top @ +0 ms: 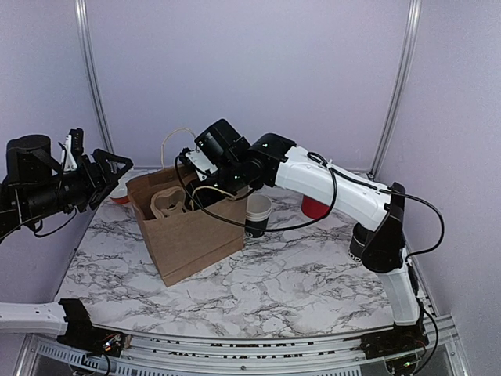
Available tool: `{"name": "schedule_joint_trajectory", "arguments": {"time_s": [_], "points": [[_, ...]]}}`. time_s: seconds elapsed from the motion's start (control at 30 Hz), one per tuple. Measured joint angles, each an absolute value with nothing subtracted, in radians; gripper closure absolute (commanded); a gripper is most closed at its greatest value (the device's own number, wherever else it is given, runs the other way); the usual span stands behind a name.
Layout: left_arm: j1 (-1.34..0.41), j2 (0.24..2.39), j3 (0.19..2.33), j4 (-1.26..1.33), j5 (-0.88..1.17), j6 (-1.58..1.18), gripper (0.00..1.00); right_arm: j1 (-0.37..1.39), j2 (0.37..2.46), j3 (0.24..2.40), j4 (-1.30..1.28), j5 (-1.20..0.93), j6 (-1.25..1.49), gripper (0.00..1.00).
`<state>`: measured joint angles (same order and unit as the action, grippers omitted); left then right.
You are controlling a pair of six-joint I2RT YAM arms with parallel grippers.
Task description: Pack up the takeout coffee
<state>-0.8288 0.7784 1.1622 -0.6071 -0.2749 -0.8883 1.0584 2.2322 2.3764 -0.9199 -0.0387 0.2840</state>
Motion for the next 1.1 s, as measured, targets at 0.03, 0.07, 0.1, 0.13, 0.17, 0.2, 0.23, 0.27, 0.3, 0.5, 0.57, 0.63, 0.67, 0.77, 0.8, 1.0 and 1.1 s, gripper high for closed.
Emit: {"name": "schedule_joint_trajectory", "arguments": {"time_s": [0.03,0.07,0.1,0.13,0.17,0.2,0.23,0.27,0.3,0.5,0.57,0.63,0.67,0.77,0.8,1.0,1.1], "points": [[-0.829,0.778,1.162,-0.607,-0.278,-0.888,0.25,1.058,2.233,2.376,-0.921,-0.035,0.284,0.62],[-0.829,0.778,1.162,-0.607,-0.28,-0.886,0.25,1.058,2.234,2.376,-0.923,-0.035,0.284,0.62],[-0.829,0.778,1.162,-0.607,-0.282,-0.884,0.25,1.058,2.235,2.376,-0.923,-0.034,0.284,0.61],[-0.829,0.779,1.162,-0.607,-0.282,-0.883,0.25,1.058,2.236,2.376,-0.925,-0.033,0.284,0.61],[-0.829,0.78,1.162,-0.607,-0.282,-0.881,0.25,1.058,2.237,2.376,-0.926,-0.032,0.284,0.6],[-0.829,0.78,1.162,-0.607,-0.282,-0.88,0.25,1.058,2.238,2.376,-0.926,-0.031,0.284,0.59],[-0.829,0.781,1.162,-0.607,-0.283,-0.878,0.25,1.058,2.239,2.376,-0.926,-0.031,0.284,0.57],[-0.829,0.781,1.162,-0.607,-0.283,-0.878,0.25,1.058,2.24,2.376,-0.926,-0.03,0.286,0.56],[-0.829,0.782,1.162,-0.607,-0.284,-0.876,0.25,1.058,2.241,2.376,-0.926,-0.03,0.288,0.54],[-0.829,0.784,1.162,-0.607,-0.289,-0.874,0.25,1.058,2.241,2.378,-0.924,-0.032,0.288,0.44],[-0.829,0.785,1.162,-0.607,-0.289,-0.874,0.25,1.058,2.241,2.378,-0.922,-0.032,0.288,0.42],[-0.829,0.785,1.162,-0.607,-0.289,-0.874,0.25,1.058,2.241,2.379,-0.921,-0.032,0.288,0.42],[-0.829,0.785,1.162,-0.607,-0.289,-0.874,0.25,1.058,2.241,2.38,-0.921,-0.032,0.287,0.41],[-0.829,0.786,1.162,-0.607,-0.289,-0.874,0.25,1.058,2.241,2.38,-0.921,-0.032,0.288,0.42],[-0.829,0.787,1.162,-0.607,-0.289,-0.874,0.25,1.058,2.241,2.38,-0.921,-0.032,0.288,0.42],[-0.829,0.789,1.162,-0.607,-0.289,-0.872,0.25,1.059,2.241,2.38,-0.914,-0.039,0.288,0.41],[-0.829,0.79,1.162,-0.607,-0.291,-0.864,0.24,1.059,2.241,2.38,-0.904,-0.049,0.287,0.4]]}}
